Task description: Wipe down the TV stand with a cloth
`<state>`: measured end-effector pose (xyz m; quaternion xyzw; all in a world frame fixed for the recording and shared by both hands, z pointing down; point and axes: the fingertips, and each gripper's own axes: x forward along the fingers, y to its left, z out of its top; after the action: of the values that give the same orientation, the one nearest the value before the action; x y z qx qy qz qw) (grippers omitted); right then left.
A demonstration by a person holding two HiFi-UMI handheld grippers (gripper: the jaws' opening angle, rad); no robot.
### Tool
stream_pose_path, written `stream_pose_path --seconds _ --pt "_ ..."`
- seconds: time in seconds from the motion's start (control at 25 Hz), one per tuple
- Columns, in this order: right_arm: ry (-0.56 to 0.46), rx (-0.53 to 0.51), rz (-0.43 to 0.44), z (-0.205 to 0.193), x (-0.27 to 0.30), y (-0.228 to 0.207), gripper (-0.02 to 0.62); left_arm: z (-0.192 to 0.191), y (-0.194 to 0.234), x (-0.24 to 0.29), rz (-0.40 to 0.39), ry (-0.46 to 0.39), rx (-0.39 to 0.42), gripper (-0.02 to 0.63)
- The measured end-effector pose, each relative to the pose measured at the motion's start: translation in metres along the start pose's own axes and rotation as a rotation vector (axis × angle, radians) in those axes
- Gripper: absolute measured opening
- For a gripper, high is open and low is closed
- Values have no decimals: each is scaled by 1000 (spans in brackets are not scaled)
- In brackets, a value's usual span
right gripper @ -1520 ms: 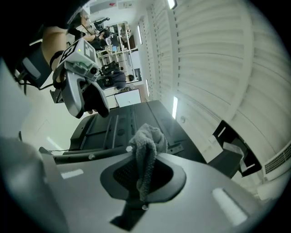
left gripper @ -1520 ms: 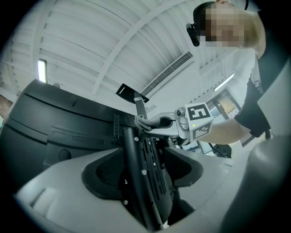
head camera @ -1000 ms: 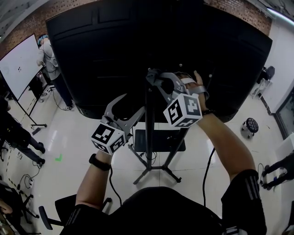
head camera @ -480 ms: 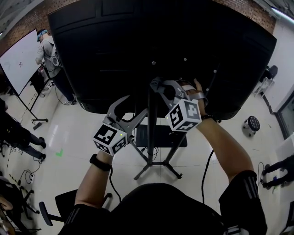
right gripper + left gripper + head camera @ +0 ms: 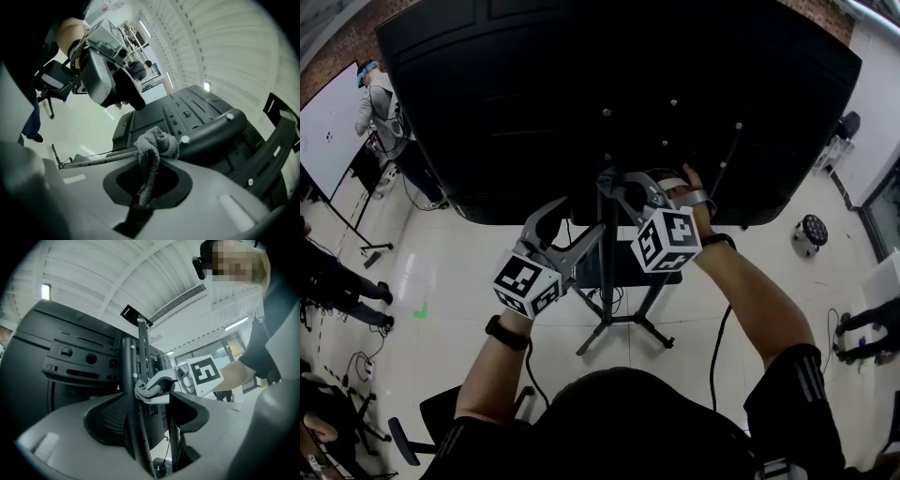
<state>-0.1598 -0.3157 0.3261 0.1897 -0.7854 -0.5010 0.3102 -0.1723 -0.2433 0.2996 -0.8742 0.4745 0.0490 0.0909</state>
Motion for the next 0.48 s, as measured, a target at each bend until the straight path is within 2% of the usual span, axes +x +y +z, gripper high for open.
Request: stream_pose_path --seconds 0.48 --pt "57 82 91 -4 20 59 26 -38 0 -9 -80 50 -93 290"
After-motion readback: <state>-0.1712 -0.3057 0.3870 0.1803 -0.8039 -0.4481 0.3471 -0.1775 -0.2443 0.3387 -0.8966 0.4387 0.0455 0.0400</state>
